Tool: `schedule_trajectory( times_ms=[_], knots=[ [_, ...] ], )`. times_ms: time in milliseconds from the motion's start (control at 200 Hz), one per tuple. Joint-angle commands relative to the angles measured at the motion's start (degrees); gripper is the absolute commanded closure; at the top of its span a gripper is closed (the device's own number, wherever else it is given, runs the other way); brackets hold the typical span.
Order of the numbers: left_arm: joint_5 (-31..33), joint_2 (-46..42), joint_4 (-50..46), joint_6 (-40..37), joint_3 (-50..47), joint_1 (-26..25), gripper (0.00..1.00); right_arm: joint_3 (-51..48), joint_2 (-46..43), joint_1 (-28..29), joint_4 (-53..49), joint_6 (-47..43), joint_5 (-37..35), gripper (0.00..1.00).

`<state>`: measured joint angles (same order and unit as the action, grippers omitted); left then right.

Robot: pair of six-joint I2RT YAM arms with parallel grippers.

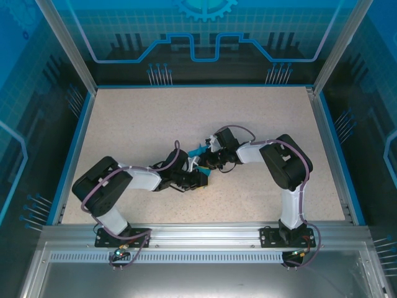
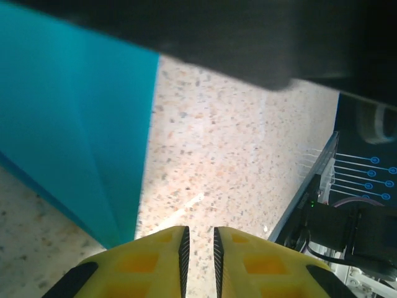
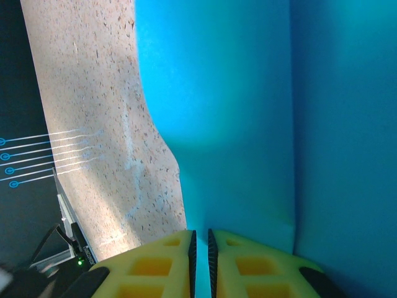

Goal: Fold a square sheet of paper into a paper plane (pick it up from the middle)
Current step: Fourth fold the wing at the center of the table.

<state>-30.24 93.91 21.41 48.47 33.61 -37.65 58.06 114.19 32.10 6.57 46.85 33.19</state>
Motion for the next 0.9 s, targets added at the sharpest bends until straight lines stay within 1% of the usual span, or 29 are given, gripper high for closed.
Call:
schedule_trajectory(
  times_ms=[0, 140, 270, 335, 480, 620, 760, 895],
  knots=[
    [1.5, -2.0, -2.8, -1.9, 0.8, -0.1, 0.79, -2.8, 4.1, -0.1, -6.0, -1.0, -3.9, 0.84],
    [5.4, -1.4, -3.5, -1.9, 0.9, -0.1, 0.79, -2.8, 4.0, -0.1, -5.7, -0.8, -3.8, 0.84],
    [6.1, 1.0, -2.2, -2.3, 2.0, -0.1, 0.79, -2.8, 4.1, -0.2, -5.5, -0.7, -3.8, 0.84],
    [5.8, 2.0, -0.6, -2.1, 2.2, -0.1, 0.78, -2.9, 4.1, -0.1, -5.5, -0.6, -3.8, 0.84],
    [5.8, 3.3, -1.6, -2.3, 2.4, -0.1, 0.79, -2.9, 4.1, -0.1, -5.7, -0.8, -3.8, 0.84],
    [3.4, 4.7, -0.7, -2.0, 1.3, -0.4, 0.79, -2.8, 4.1, -0.1, -5.6, -0.7, -3.8, 0.84],
    [2.4, 4.6, -3.0, -3.9, 1.4, -1.6, 0.79, -2.9, 4.2, -0.2, -5.6, -0.6, -4.0, 0.84],
    [2.2, 4.0, -7.6, -6.4, 2.4, -2.5, 0.79, -2.9, 4.2, -0.1, -5.6, -0.6, -4.1, 0.84]
  ],
)
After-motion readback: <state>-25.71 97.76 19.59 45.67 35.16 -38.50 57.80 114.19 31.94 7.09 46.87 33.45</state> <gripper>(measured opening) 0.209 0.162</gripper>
